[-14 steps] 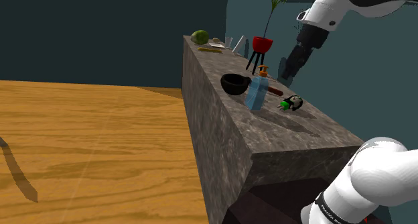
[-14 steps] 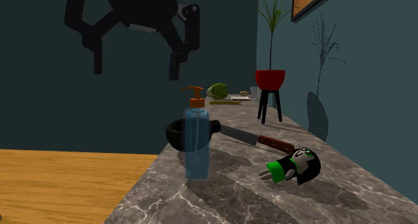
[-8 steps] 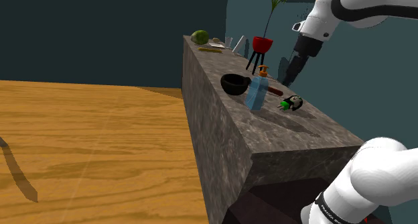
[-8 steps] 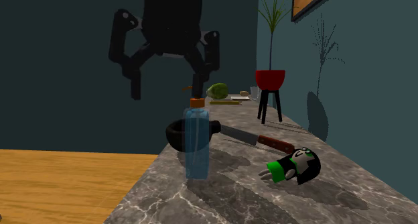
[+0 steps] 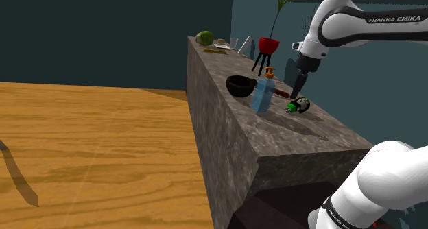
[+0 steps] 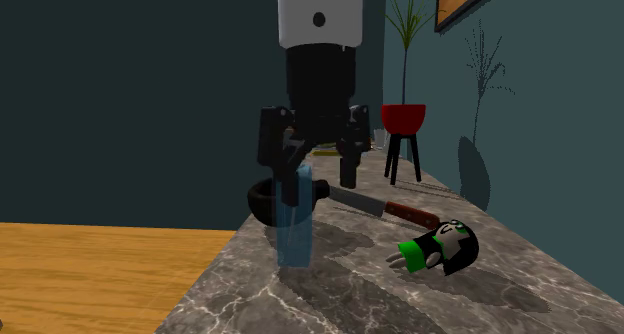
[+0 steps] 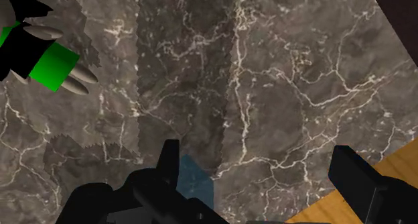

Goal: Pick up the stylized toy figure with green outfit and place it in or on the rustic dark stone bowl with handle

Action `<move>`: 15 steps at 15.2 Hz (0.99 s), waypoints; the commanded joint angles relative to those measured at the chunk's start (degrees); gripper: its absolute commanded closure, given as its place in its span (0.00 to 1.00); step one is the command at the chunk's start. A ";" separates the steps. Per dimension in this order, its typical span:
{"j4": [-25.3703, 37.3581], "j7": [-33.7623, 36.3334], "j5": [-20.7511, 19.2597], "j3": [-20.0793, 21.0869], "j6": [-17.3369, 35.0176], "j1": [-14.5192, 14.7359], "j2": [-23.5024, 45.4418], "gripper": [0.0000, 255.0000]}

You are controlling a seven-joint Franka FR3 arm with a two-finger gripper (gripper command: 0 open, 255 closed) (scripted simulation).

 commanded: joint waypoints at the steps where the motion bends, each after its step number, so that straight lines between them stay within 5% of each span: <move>1: 0.07 -3.50 -2.33 -1.83 2.38 -0.38 2.86 0.00; 15: 6.76 -23.26 -13.22 -12.01 19.22 -2.60 26.17 0.00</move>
